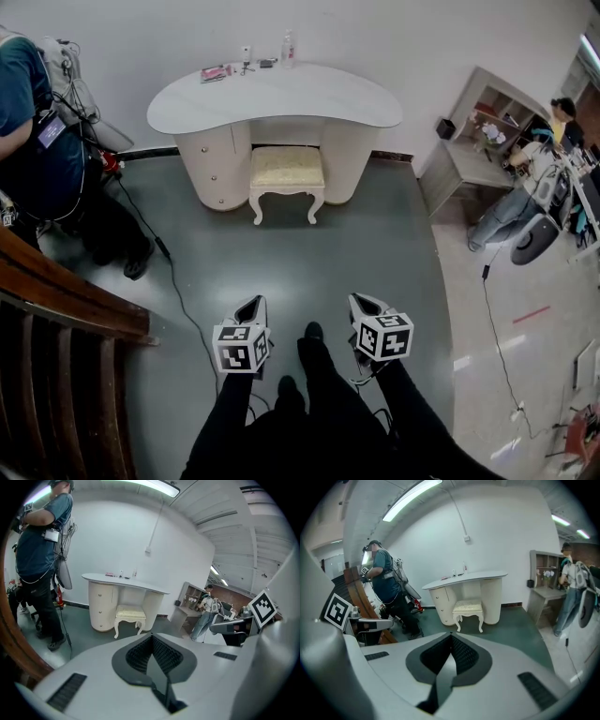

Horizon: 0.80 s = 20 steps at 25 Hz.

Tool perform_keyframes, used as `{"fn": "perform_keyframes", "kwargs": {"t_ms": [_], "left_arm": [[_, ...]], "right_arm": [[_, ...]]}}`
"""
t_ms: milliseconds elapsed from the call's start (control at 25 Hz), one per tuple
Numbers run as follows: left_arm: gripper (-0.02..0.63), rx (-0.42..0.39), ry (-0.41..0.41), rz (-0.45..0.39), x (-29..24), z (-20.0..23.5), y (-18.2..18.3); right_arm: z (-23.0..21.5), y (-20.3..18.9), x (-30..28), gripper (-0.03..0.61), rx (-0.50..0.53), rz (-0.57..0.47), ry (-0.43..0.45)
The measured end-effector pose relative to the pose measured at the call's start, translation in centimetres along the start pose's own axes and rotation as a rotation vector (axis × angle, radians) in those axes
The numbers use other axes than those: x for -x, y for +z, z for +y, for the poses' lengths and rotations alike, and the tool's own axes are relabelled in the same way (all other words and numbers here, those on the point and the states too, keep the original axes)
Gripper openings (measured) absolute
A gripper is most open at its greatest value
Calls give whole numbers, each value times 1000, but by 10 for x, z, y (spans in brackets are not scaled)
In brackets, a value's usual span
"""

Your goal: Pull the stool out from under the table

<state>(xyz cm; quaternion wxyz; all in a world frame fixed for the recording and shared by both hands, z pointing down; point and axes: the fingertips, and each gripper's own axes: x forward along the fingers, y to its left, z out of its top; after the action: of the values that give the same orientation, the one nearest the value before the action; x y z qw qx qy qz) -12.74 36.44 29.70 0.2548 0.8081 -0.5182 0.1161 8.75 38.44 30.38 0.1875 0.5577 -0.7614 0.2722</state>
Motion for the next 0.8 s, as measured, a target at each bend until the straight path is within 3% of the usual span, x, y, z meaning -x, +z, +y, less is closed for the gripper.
{"fn": "perform_keyframes", "kwargs": {"t_ms": [280,800], "left_arm": [[8,7,33,23,-52,20,18],[8,50,147,19,-185,50,109]], "right_arm": [[-26,29,-52,3,7,19,19],[-116,128,-162,3,16,56,61]]}}
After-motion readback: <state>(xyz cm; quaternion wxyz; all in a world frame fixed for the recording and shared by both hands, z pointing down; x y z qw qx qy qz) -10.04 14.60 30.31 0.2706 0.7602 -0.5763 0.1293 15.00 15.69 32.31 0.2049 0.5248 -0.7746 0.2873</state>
